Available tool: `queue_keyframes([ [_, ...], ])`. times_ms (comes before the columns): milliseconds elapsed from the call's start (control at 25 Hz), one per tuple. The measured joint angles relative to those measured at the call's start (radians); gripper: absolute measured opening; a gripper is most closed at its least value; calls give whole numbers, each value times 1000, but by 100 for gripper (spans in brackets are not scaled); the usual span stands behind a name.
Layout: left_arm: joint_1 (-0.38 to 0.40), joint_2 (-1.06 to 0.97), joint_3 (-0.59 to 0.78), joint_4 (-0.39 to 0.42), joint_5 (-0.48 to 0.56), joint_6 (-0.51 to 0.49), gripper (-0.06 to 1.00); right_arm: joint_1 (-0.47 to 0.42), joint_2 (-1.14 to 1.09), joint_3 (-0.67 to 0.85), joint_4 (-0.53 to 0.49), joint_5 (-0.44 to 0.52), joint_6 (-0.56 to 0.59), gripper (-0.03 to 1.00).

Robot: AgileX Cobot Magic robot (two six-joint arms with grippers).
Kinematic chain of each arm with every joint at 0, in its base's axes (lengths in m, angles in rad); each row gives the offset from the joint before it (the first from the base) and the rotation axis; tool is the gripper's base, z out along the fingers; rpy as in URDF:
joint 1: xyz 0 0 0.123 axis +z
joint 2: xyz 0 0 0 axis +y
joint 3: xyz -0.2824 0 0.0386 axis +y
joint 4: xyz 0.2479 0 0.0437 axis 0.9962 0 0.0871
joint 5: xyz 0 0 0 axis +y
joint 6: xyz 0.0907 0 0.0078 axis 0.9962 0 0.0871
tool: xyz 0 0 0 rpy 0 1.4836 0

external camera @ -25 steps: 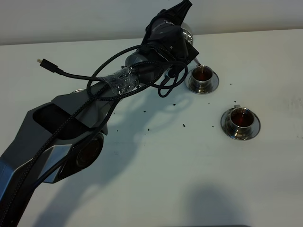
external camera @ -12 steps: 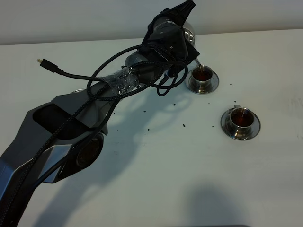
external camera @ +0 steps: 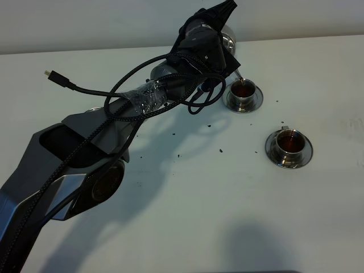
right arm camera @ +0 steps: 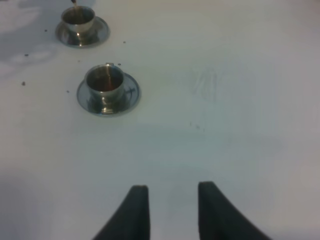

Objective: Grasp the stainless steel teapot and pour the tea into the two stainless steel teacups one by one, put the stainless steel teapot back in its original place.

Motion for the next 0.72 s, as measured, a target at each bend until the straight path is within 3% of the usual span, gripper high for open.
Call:
queue_keyframes([
  [360, 0, 0, 0, -9, 5, 4, 22, 0, 0, 0, 0, 0, 0, 23],
  [720, 29, 0, 0, -160, 73, 26, 22, 0, 0, 0, 0, 0, 0, 23],
])
